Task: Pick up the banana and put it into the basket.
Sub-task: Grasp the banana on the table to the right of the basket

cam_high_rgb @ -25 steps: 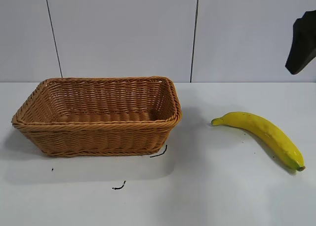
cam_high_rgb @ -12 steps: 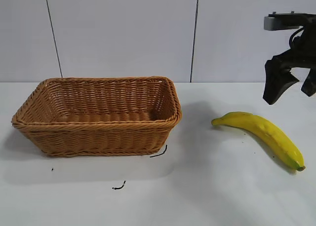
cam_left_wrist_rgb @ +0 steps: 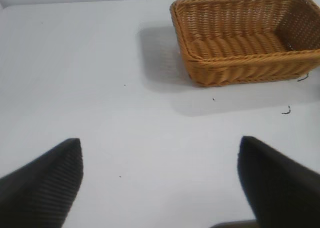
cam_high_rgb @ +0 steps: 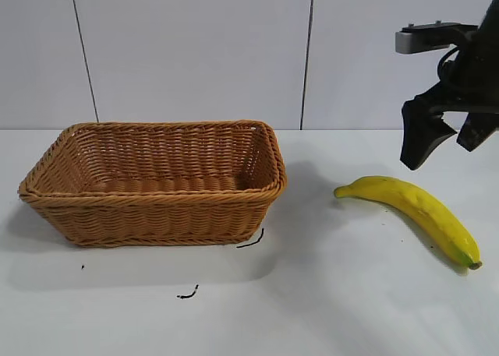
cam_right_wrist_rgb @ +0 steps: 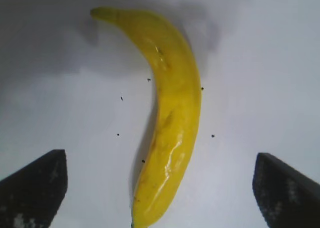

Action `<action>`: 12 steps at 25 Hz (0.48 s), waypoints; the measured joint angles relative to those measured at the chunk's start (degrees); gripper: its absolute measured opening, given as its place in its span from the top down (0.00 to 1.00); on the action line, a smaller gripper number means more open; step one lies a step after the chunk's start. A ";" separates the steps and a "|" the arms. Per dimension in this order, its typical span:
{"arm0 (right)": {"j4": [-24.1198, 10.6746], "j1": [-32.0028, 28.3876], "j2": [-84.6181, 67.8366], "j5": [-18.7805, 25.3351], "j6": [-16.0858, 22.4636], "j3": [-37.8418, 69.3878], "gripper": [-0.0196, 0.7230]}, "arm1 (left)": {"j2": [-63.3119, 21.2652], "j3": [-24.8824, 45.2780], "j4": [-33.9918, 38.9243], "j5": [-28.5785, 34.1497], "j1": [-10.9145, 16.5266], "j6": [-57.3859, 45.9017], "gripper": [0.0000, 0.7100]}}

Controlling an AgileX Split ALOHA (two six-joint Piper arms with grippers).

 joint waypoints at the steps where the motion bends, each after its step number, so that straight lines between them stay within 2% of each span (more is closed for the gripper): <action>1: -0.73 0.00 0.00 -0.12 0.38 0.00 0.04 | 0.00 0.00 0.00 0.00 0.00 0.00 0.11; 4: -1.99 0.00 0.23 -0.31 1.01 0.00 0.04 | 0.00 0.00 0.00 0.00 0.00 0.00 0.11; 12: -2.27 0.00 7.58 -0.60 2.90 0.00 0.04 | 0.00 0.00 0.00 0.00 0.00 0.00 0.11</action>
